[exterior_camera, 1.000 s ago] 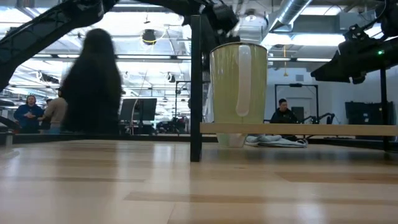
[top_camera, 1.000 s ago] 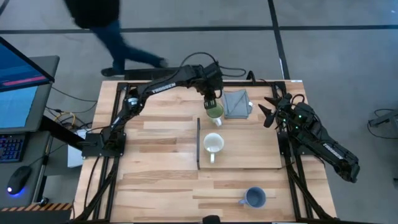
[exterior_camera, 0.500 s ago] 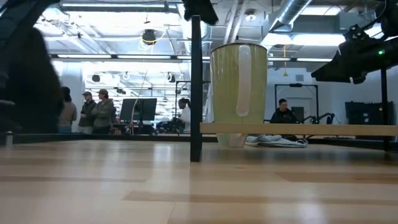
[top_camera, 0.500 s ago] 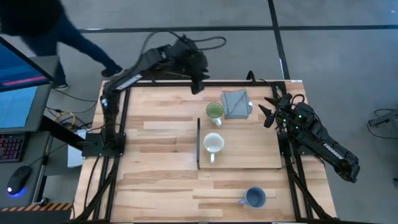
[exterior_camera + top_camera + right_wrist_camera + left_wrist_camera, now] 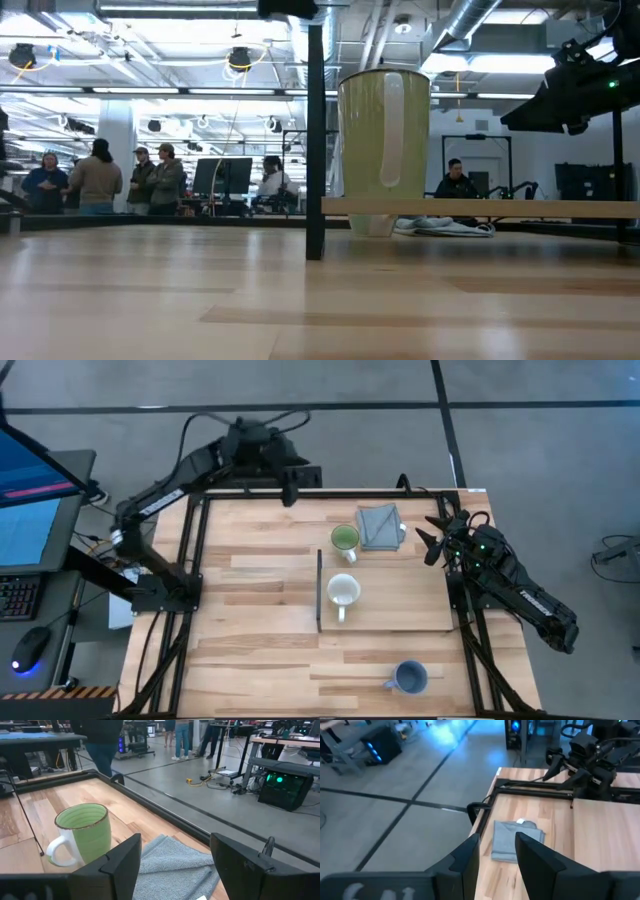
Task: Stack small to large cups/mugs on shelf
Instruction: Put the green mug on the shelf
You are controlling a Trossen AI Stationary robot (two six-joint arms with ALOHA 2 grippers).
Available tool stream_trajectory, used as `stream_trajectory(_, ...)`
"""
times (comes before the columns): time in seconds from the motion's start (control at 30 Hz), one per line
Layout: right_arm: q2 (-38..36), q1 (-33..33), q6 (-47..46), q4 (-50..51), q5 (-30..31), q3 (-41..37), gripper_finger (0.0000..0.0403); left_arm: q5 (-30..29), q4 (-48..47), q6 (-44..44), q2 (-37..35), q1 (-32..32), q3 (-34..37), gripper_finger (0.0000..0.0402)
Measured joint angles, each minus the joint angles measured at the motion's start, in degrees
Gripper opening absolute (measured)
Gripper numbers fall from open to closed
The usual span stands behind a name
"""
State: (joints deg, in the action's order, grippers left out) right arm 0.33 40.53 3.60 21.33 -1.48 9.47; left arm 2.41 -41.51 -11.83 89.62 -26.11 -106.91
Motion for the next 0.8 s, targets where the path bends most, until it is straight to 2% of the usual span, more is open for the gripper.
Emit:
stream_trajectory(0.27,-0.04,0.0,-0.11,-0.15,0.0,0.0,0.0261,-0.29,21.82,2.03,-18.69,-1.57,33.54,0.0119)
stream_trajectory(0.47,-0.02,0.0,-2.01,-1.44,-0.04,-0.2,0.0261,-1.73,36.6,4.81,-30.5,-1.55,55.13,0.0119)
stream_trajectory(0.63,0.03,0.0,-2.69,-1.17,-0.02,0.04,0.0261,-3.3,47.25,7.36,-38.21,-1.53,69.32,0.0119)
stream_trajectory(0.8,0.01,0.0,-3.63,-0.85,0.0,0.07,0.0261,-4.46,54.08,10.51,-43.61,-1.55,80.07,0.0119)
